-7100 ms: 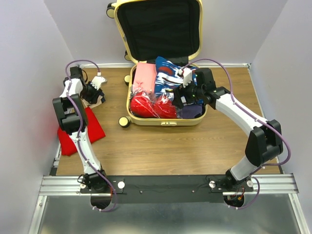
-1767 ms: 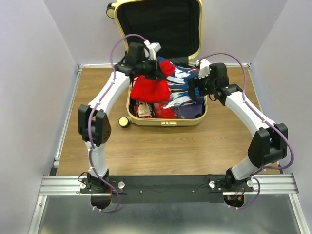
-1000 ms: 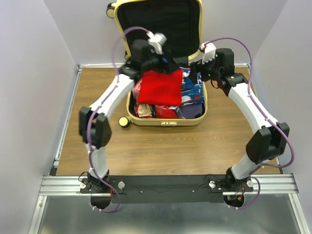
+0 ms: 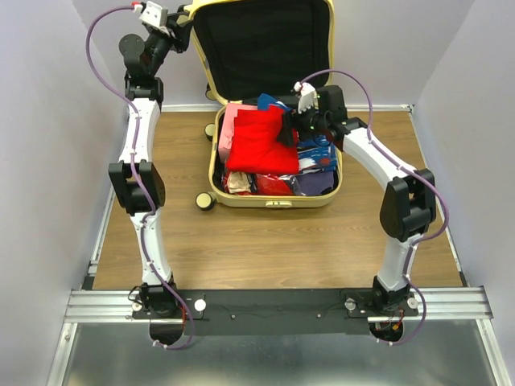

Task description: Pack the luggage

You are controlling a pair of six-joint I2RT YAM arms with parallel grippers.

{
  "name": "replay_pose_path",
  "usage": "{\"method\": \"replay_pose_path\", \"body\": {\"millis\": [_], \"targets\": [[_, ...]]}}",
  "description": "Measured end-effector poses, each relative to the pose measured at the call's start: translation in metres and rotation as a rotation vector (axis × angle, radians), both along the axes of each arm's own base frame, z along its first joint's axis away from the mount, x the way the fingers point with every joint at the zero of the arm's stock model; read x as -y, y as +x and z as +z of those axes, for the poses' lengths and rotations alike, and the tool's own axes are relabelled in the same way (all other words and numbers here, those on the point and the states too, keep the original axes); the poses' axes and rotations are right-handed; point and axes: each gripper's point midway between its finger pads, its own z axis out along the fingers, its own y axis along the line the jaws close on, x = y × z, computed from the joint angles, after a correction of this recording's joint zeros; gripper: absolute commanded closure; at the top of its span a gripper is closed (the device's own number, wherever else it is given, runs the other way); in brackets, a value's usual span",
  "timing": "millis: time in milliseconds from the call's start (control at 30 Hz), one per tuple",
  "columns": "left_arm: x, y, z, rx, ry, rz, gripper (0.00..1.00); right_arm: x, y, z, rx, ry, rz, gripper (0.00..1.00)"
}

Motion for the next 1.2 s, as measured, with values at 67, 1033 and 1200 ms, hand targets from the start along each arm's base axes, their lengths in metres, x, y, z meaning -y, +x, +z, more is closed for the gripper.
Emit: {"method": "replay_pose_path", "body": {"millis": [67, 1033, 1200], "targets": [[-0.001, 0.001, 0.005, 0.033, 0.004, 0.009, 0.47, 0.006, -0.001, 0.012, 0.023, 0.001, -0.016, 0.07], [0.002, 0.026, -0.050, 0.067, 0.100, 0.036, 1.00, 0.096, 0.017, 0.047, 0.108, -0.053, -0.270, 0.05], [0.013, -0.019, -0.046, 0.045, 0.190, -0.029, 1.00, 0.139, 0.031, 0.046, 0.099, -0.069, -0.400, 0.05]]}}
